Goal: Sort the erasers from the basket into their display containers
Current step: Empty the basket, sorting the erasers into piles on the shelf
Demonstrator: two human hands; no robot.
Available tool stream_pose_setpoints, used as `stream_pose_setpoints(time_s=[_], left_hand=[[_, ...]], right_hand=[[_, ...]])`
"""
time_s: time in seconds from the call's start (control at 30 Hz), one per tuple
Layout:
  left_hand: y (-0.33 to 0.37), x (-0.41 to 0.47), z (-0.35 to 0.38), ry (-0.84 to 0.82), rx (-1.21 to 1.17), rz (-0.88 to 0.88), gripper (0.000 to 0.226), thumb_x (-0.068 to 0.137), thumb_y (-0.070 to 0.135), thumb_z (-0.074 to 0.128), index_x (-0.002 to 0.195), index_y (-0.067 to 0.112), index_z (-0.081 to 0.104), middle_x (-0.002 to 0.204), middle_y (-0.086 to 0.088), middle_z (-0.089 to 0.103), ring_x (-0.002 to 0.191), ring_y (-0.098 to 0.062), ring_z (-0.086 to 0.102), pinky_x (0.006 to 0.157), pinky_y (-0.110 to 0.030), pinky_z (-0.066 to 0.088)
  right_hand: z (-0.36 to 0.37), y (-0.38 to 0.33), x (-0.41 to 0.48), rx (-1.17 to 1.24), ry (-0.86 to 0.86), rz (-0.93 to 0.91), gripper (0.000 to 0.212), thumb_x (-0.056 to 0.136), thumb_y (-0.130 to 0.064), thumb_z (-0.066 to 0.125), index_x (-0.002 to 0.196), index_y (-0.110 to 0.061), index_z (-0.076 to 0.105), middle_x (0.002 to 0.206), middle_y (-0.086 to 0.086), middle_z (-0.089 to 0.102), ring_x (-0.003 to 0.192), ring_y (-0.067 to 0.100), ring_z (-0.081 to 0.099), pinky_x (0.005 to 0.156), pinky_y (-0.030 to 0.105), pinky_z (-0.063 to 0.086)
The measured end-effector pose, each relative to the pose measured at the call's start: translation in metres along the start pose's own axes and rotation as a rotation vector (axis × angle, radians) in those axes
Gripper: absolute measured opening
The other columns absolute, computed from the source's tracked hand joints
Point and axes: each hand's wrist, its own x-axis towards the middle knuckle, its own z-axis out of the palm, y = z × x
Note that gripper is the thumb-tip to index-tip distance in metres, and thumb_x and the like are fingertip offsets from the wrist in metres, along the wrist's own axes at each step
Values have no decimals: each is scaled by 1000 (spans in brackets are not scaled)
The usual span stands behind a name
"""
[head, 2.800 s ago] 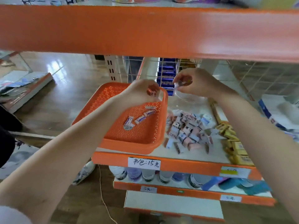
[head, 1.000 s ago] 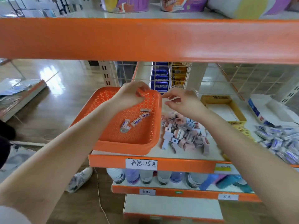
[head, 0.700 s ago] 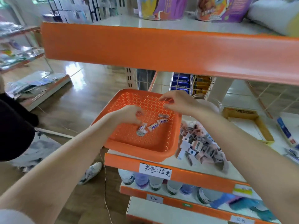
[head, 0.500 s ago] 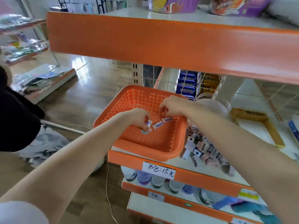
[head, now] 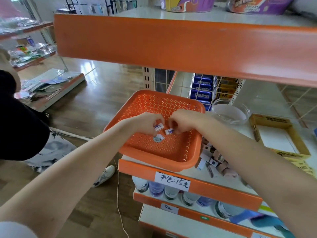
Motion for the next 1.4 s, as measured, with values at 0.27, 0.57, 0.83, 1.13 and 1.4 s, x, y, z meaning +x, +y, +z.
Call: stream_pose_setpoints(time_s=[0.27,0.57,0.83,1.13,1.4], left_hand=[[47,-1,-37,324,-234,99,38,84,14,65,120,20,56,103,5,63,66,-2,59,44,-9,42],[199,59,-5,192,-156,477,29,83,22,66,111,29,60,109,10,62,98,-10,59,83,-22,51],[339,78,60,28,-106,794,34,79,17,68,111,8,63,104,-3,62,99,-20,58,76,-20,40],[421,99,122,19,23,893,32,84,17,65,116,16,63,117,-2,63,88,-5,49,72,-16,33],[418,115,141,7,23,841,31,85,18,68,116,13,63,112,-5,66,94,-11,59,76,-17,40]], right_hand=[[-44,30,-85,292,280,102,19,81,-16,68,95,-19,56,92,-5,58,84,12,56,69,20,44],[-15,108,-253,457,451,614,22,80,-17,71,101,-18,63,96,-2,66,89,14,62,81,27,51],[39,129,-416,340,639,1053,21,81,-16,73,100,-9,69,83,-1,60,80,16,59,73,23,43],[104,126,-482,334,585,1252,26,83,-19,70,108,-11,68,104,4,63,90,17,58,78,22,42],[118,145,-464,313,693,1259,24,86,-19,66,110,-12,67,102,7,57,83,18,58,78,23,41]])
